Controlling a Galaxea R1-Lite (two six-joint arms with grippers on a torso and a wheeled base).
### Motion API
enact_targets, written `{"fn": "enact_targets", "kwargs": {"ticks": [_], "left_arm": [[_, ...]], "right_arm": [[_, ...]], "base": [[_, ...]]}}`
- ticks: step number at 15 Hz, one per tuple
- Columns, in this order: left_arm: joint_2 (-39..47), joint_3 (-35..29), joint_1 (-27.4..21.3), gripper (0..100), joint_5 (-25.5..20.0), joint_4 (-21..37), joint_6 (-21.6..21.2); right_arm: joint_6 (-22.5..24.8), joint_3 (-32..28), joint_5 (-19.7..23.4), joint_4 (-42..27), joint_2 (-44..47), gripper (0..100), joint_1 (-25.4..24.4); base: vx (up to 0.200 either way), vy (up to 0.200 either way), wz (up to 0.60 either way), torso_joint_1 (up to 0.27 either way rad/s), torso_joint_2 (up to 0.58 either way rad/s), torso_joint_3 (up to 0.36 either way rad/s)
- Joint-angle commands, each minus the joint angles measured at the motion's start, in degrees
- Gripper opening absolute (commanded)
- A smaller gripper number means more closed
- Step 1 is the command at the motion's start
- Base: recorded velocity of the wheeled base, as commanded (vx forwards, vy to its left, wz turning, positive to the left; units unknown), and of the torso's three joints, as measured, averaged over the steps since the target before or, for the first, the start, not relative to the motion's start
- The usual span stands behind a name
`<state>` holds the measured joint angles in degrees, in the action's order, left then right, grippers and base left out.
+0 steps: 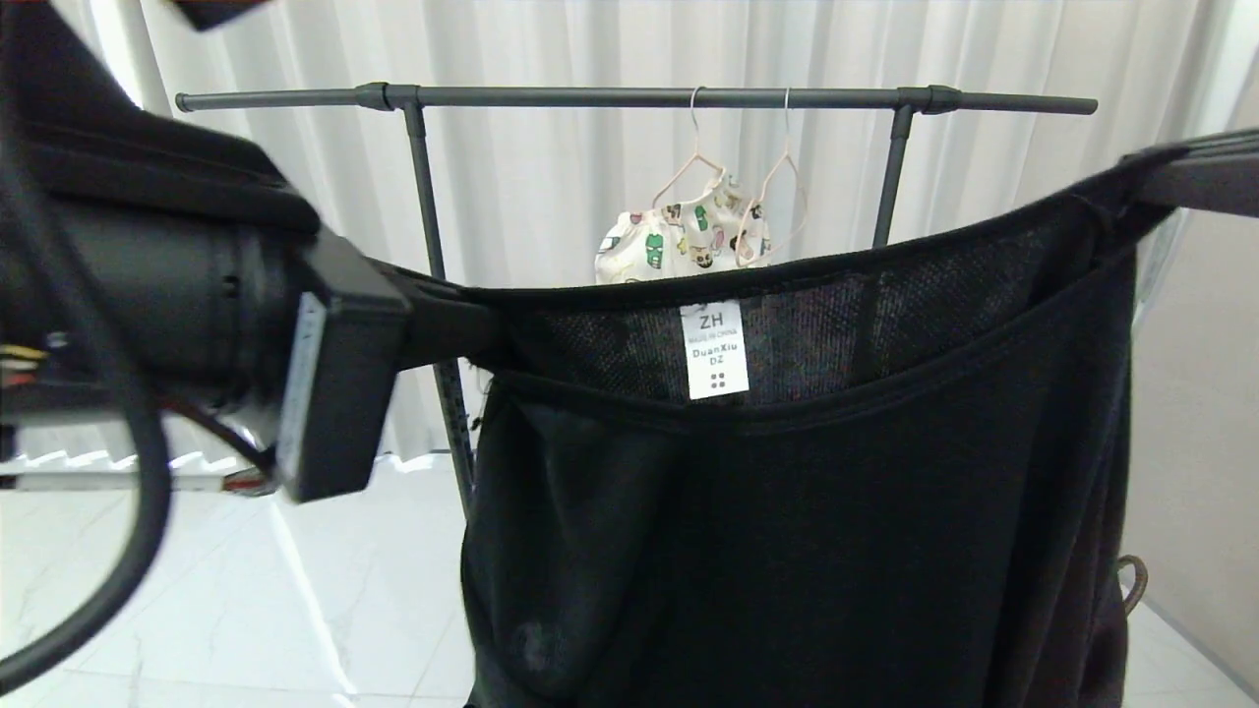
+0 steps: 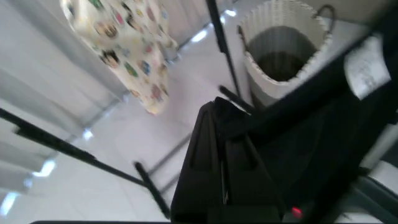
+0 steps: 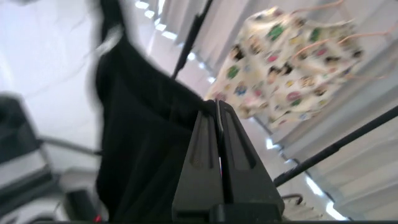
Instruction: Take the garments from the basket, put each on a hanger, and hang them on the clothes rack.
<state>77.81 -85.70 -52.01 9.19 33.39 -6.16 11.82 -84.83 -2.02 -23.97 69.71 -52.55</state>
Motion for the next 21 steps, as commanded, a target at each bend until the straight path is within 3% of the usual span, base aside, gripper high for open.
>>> {"fn": "enact_targets", "kwargs": {"ticks": [1, 7, 10, 13, 16, 21], "left_arm": [[-3.81, -0.08, -2.14, 0, 0.04, 0.89, 1.06], [-4.34, -0.78, -2.14, 0, 0.30, 0.89, 0.97], [-6.18, -0.61, -3.10, 0, 0.39, 2.38, 1.06], [-8.82, 1.68, -10.92, 0, 0.39, 5.72, 1.50], [-10.22, 3.17, -12.68, 0, 0.39, 5.81, 1.50], [-10.14, 3.17, -12.68, 0, 0.30, 5.72, 1.41]], "right_arm": [[0.13, 0.02, 0.00, 0.68, 2.89, 0, 1.14], [0.04, 0.02, -0.35, 0.85, 2.54, 0, 2.63], [-1.63, -0.16, -0.17, 9.73, 7.73, 0, 4.48], [-3.48, -0.51, 0.18, 19.40, 14.32, 0, 4.48], [-3.48, -0.77, 0.44, 23.35, 18.01, 0, 4.48], [-3.48, -0.68, 1.41, 23.88, 18.18, 0, 4.65]], "base": [[0.000, 0.000, 0.00, 0.000, 0.00, 0.000], [0.000, 0.000, 0.00, 0.000, 0.00, 0.000], [0.000, 0.000, 0.00, 0.000, 0.00, 0.000], [0.000, 0.000, 0.00, 0.000, 0.00, 0.000], [0.000, 0.000, 0.00, 0.000, 0.00, 0.000], [0.000, 0.000, 0.00, 0.000, 0.00, 0.000]]}}
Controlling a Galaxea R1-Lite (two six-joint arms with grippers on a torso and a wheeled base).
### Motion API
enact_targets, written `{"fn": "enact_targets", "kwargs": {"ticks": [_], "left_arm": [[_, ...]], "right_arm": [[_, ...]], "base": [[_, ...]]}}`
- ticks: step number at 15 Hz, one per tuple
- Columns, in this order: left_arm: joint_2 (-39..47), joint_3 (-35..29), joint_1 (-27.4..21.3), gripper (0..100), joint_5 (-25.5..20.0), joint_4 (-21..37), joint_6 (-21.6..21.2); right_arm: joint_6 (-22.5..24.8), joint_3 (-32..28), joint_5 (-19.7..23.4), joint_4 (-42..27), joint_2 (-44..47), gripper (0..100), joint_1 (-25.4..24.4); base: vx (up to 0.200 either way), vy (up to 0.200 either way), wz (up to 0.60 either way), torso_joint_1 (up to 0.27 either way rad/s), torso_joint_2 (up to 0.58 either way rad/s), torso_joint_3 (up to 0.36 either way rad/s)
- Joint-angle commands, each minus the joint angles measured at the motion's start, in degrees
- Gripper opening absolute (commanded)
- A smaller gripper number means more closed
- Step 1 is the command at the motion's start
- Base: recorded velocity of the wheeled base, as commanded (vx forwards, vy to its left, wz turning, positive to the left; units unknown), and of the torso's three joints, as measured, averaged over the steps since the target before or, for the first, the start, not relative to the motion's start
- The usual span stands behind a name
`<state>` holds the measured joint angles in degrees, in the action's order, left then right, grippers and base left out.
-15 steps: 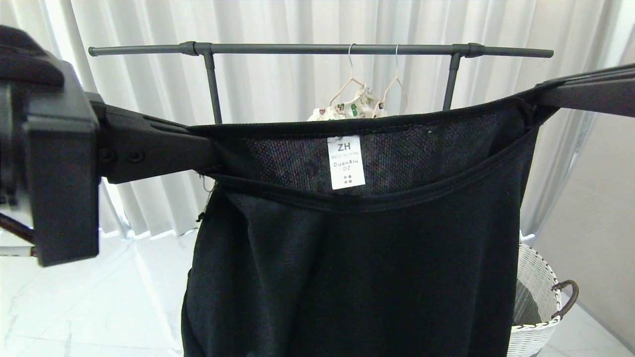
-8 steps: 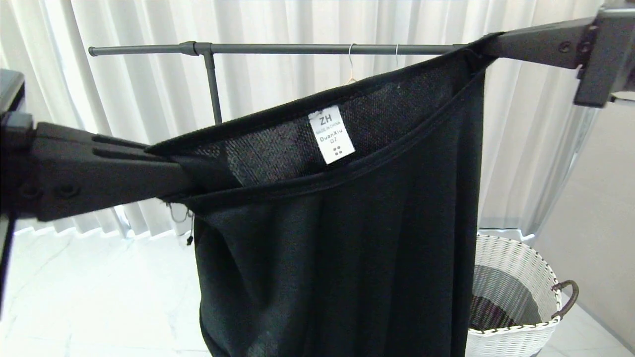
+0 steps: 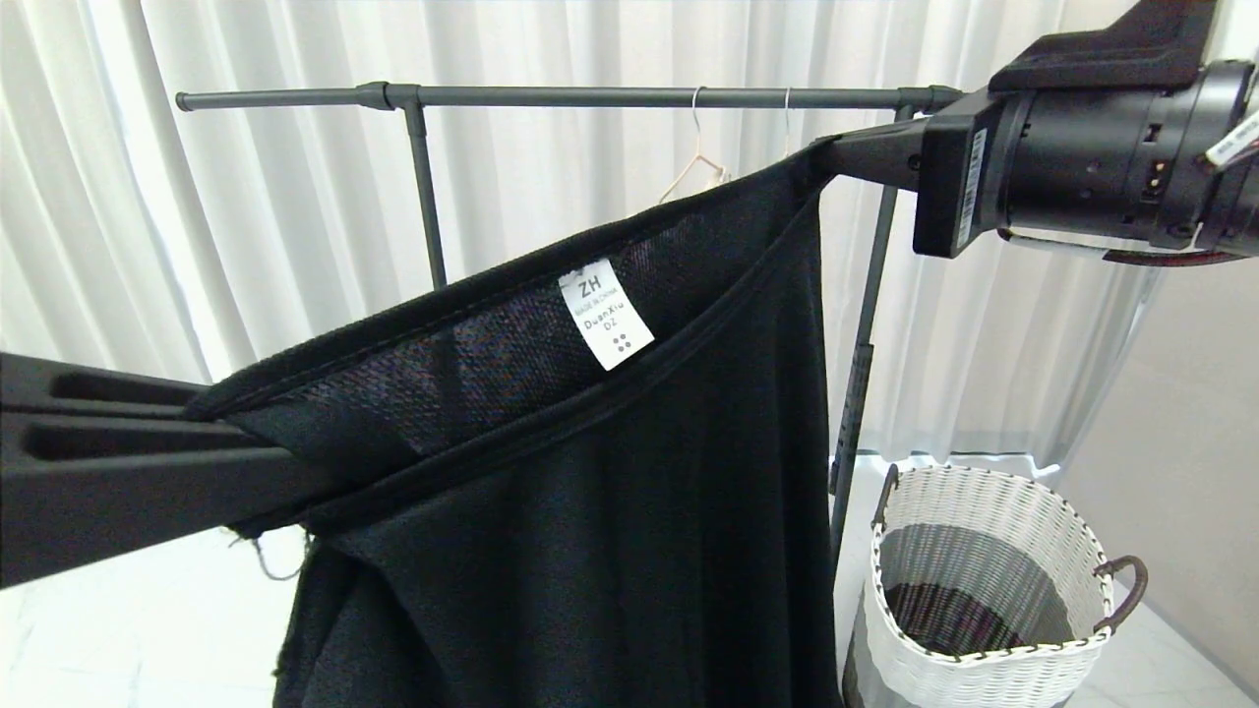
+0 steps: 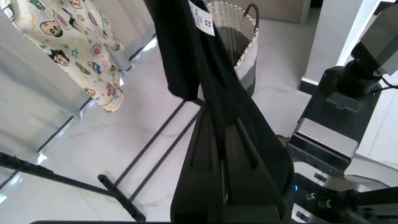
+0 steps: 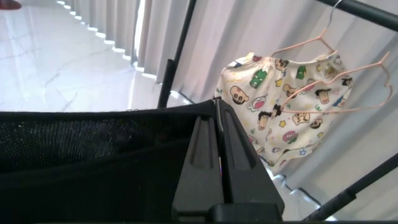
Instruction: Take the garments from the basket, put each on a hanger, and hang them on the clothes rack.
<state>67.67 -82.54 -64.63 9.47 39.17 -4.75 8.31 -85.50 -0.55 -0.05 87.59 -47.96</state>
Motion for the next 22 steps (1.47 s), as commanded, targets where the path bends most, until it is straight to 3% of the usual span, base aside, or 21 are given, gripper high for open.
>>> {"fn": "enact_targets", "kwargs": {"ticks": [1, 3, 5, 7, 9, 16, 20, 21, 22], "left_arm": [[0.01, 0.01, -0.05, 0, 0.02, -0.06, 0.01], [2.12, -0.34, 1.62, 0, 1.78, -0.06, -0.26], [6.86, -1.31, 6.19, 0, 6.52, -2.87, -0.26], [11.26, -3.77, 10.05, 0, 7.49, -6.65, -0.26], [13.10, -4.56, 13.57, 0, 7.49, -8.41, -0.34], [13.28, -4.38, 13.66, 0, 7.49, -16.05, -2.10], [13.28, -4.38, 13.66, 0, 7.40, -16.32, -3.51], [13.28, -4.38, 13.66, 0, 7.40, -16.32, -3.51], [13.19, -4.38, 13.66, 0, 7.40, -16.32, -3.51]], "right_arm": [[0.04, -0.01, -0.07, -0.04, 0.13, 0, 0.06], [0.21, 0.08, -0.51, -2.76, -2.95, 0, 0.94], [0.39, -0.45, -0.59, -8.39, -6.47, 0, 1.46], [0.65, -2.21, -0.51, -21.48, -12.79, 0, 1.11], [2.15, -2.03, -0.59, -25.62, -15.43, 0, 0.76], [2.23, -2.12, -0.68, -25.70, -15.52, 0, 0.58], [2.32, -2.21, -0.95, -25.88, -15.52, 0, 0.58], [2.58, -2.21, -1.82, -26.41, -15.52, 100, 0.58], [3.02, -2.12, -2.79, -26.67, -15.52, 100, 0.58]], "base": [[0.000, 0.000, 0.00, 0.000, 0.00, 0.000], [0.000, 0.000, 0.00, 0.000, 0.00, 0.000], [0.000, 0.000, 0.00, 0.000, 0.00, 0.000], [0.000, 0.000, 0.00, 0.000, 0.00, 0.000], [0.000, 0.000, 0.00, 0.000, 0.00, 0.000], [0.000, 0.000, 0.00, 0.000, 0.00, 0.000], [0.000, 0.000, 0.00, 0.000, 0.00, 0.000], [0.000, 0.000, 0.00, 0.000, 0.00, 0.000], [0.000, 0.000, 0.00, 0.000, 0.00, 0.000]]}}
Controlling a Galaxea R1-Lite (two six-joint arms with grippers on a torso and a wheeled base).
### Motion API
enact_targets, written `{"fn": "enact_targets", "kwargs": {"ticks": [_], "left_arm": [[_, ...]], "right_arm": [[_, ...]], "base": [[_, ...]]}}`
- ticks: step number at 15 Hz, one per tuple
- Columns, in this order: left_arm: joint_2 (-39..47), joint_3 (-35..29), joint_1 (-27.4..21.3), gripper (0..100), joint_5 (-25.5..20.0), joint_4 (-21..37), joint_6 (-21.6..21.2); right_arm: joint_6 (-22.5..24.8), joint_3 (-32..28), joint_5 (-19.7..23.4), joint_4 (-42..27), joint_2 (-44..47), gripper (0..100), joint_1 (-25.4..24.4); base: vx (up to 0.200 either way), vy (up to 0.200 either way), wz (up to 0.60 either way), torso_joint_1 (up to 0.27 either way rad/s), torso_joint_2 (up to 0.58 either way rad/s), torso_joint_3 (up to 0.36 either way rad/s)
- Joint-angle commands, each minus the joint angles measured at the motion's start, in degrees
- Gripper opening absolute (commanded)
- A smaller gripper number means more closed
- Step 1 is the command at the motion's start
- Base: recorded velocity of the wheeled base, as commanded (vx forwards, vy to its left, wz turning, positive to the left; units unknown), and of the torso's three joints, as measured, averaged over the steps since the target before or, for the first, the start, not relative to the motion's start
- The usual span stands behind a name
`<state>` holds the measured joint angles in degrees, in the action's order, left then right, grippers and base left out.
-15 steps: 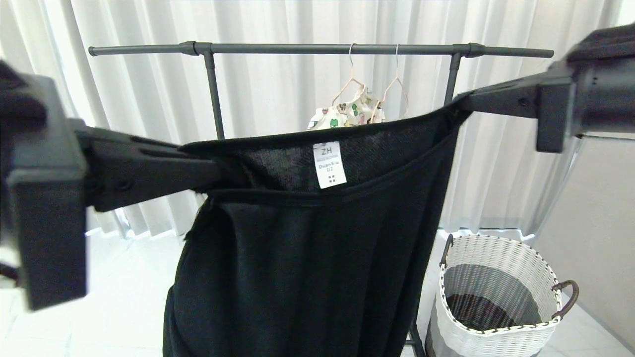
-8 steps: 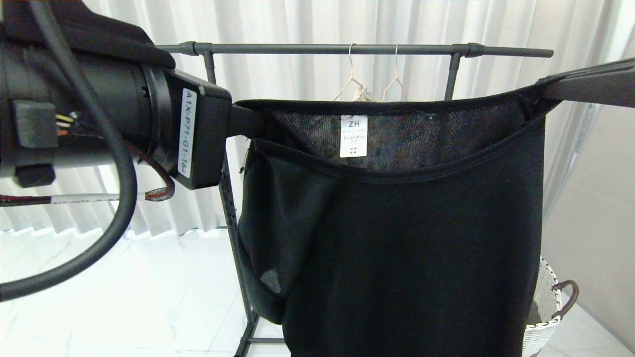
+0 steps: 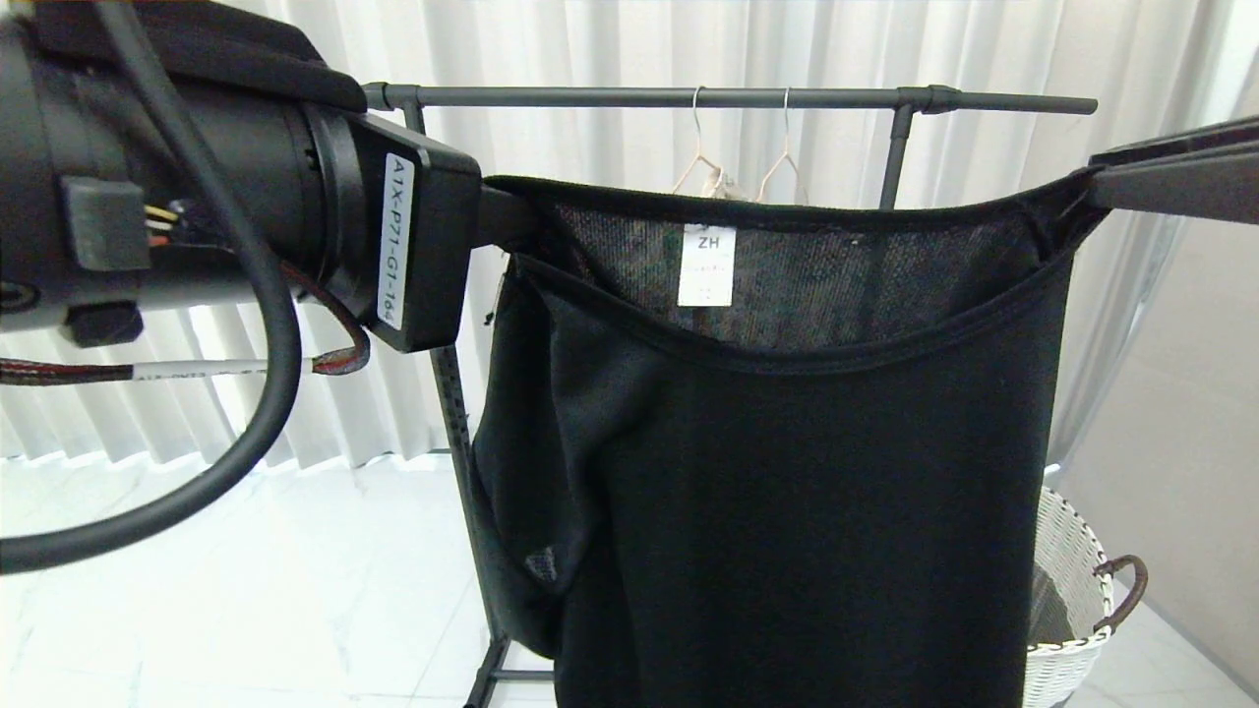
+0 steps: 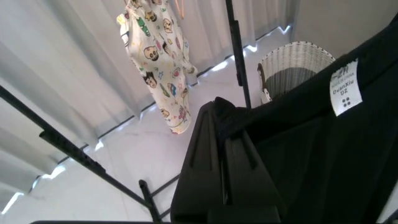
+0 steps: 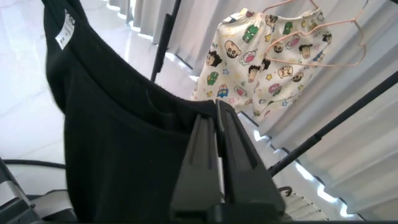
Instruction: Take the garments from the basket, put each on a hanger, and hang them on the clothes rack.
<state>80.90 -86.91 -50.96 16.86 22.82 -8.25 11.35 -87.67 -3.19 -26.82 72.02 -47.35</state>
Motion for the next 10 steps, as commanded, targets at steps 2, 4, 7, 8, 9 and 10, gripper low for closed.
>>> {"fn": "enact_targets", "kwargs": {"ticks": [2, 4, 7, 8, 9, 10], "left_arm": [[-0.13, -0.02, -0.02, 0, 0.02, 0.03, -0.01], [-0.21, 0.07, 0.51, 0, 0.10, 0.03, -0.27], [0.14, 0.07, 4.99, 0, 1.42, 0.03, -1.59], [0.23, 0.07, 4.99, 0, 1.51, 0.03, -1.68], [0.23, 0.07, 4.99, 0, 1.51, 0.03, -1.68], [0.23, 0.07, 4.99, 0, 1.51, 0.03, -1.68]], "right_arm": [[0.87, 1.37, -0.23, 0.19, -0.92, 100, -0.02], [0.87, 3.91, -0.23, 0.28, -3.03, 100, -0.02], [1.22, 8.05, 4.42, 0.01, -7.77, 100, -0.02], [1.48, 9.54, 6.09, -0.08, -9.00, 100, -0.02], [1.57, 10.51, 6.45, 0.01, -9.71, 100, -0.02], [1.66, 11.21, 6.45, 0.10, -10.15, 100, 0.06]], "base": [[0.000, 0.000, 0.00, 0.000, 0.00, 0.000], [0.000, 0.000, 0.00, 0.000, 0.00, 0.000], [0.000, 0.000, 0.00, 0.000, 0.00, 0.000], [0.000, 0.000, 0.00, 0.000, 0.00, 0.000], [0.000, 0.000, 0.00, 0.000, 0.00, 0.000], [0.000, 0.000, 0.00, 0.000, 0.00, 0.000]]}}
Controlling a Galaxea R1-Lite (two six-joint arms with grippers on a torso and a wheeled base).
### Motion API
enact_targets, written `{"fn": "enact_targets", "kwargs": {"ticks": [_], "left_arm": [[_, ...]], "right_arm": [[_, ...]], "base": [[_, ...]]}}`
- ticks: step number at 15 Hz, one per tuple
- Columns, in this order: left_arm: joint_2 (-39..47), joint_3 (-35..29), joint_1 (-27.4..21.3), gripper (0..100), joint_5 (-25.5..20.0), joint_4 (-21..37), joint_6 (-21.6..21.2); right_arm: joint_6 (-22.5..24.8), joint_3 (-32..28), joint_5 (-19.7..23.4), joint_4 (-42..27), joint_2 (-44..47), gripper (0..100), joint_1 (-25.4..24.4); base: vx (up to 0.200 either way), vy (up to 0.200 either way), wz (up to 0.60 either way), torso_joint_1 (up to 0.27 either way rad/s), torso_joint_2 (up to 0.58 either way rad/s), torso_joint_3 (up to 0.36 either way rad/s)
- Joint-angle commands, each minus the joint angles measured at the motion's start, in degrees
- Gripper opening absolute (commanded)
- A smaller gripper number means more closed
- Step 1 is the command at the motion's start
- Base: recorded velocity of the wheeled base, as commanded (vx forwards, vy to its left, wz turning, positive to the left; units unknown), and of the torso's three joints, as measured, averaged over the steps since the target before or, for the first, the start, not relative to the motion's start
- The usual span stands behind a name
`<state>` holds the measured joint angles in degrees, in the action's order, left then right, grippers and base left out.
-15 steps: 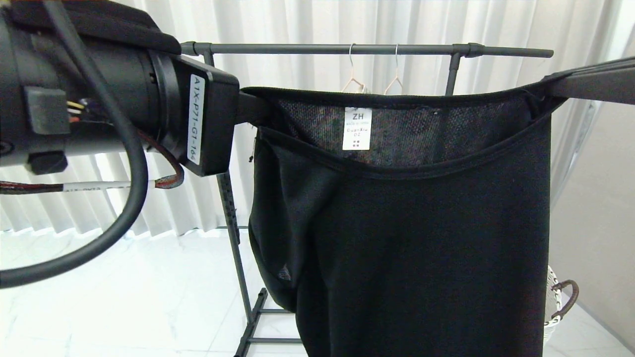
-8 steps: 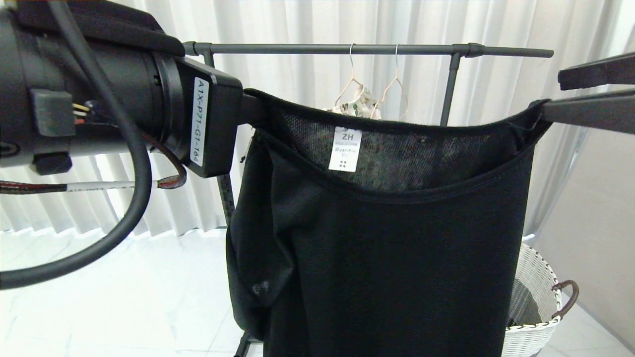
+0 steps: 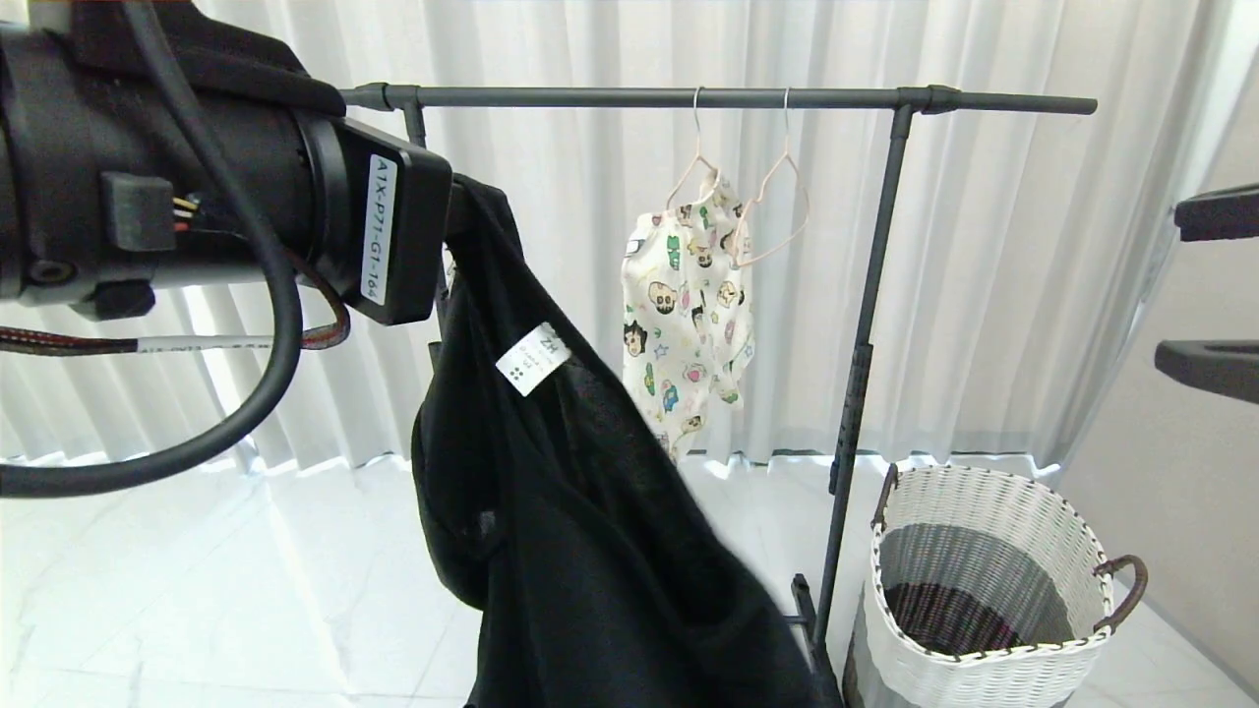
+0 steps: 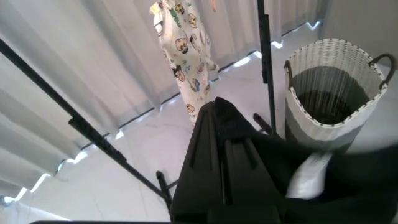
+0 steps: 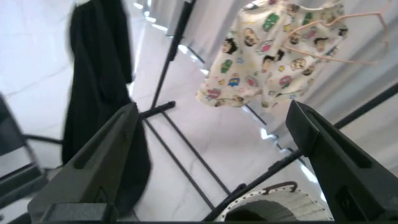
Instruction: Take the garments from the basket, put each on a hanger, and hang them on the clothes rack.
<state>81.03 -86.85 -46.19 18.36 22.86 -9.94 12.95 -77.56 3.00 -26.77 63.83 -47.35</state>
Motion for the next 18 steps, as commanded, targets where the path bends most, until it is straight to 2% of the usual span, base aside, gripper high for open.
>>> {"fn": "enact_targets", "kwargs": {"ticks": [1, 2, 3, 4, 5, 6, 8, 9, 11, 14, 16, 18], "left_arm": [[0.00, 0.01, 0.22, 0, 0.10, -0.01, 0.00], [-0.08, 0.10, 0.22, 0, 0.19, -0.01, 0.00], [-0.44, 0.54, 0.40, 0, 1.24, 0.08, -0.17], [-0.96, 1.86, 1.81, 0, 4.23, 0.08, -1.05], [-1.93, 4.14, 3.21, 0, 7.13, 0.08, -2.98], [-4.30, 7.30, 6.02, 0, 8.27, 0.08, -6.24], [-8.70, 13.46, 12.70, 0, 5.46, 0.08, -10.46], [-9.66, 14.42, 14.29, 0, 4.32, 0.08, -10.54], [-11.16, 15.92, 18.15, 0, 3.79, 0.08, -10.10], [-11.16, 15.92, 20.97, 0, 1.86, -0.01, -8.26], [-11.16, 16.18, 23.60, 0, 1.15, -0.01, -5.09], [-11.69, 16.27, 25.10, 0, 0.10, -0.01, -5.09]], "right_arm": [[0.06, 1.18, -0.36, 0.05, -1.95, 100, 0.33], [0.06, 1.09, -1.68, 0.05, -1.69, 100, 2.08], [0.24, 1.27, -7.13, -1.00, -0.99, 100, 7.27], [1.82, 0.92, -15.92, -5.05, -0.02, 100, 12.63], [2.96, 0.92, -22.86, -8.30, 0.33, 100, 16.06], [2.61, 2.06, -27.34, -8.83, 0.59, 100, 19.14], [1.73, 5.84, -27.78, -6.10, 0.15, 100, 23.09], [1.73, 7.24, -27.78, -4.69, -0.55, 100, 23.71], [-1.96, 12.96, -27.34, 2.16, -1.69, 100, 23.97], [-12.24, 18.14, -24.71, 14.11, -0.02, 100, 23.97], [-14.53, 17.97, -24.62, 16.58, 0.95, 100, 24.06], [-14.62, 18.23, -24.44, 16.58, 1.03, 100, 24.06]], "base": [[0.000, 0.000, 0.00, 0.000, 0.00, 0.000], [0.000, 0.000, 0.00, 0.000, 0.00, 0.000], [0.000, 0.000, 0.00, 0.000, 0.00, 0.000], [0.000, 0.000, 0.00, 0.000, 0.00, 0.000], [0.000, 0.000, 0.00, 0.000, 0.00, 0.000], [0.000, 0.000, 0.00, 0.000, 0.00, 0.000], [0.000, 0.000, 0.00, 0.000, 0.00, 0.000], [0.000, 0.000, 0.00, 0.000, 0.00, 0.000], [0.000, 0.000, 0.00, 0.000, 0.00, 0.000], [0.000, 0.000, 0.00, 0.000, 0.00, 0.000], [0.000, 0.000, 0.00, 0.000, 0.00, 0.000], [0.000, 0.000, 0.00, 0.009, -0.03, -0.021]]}}
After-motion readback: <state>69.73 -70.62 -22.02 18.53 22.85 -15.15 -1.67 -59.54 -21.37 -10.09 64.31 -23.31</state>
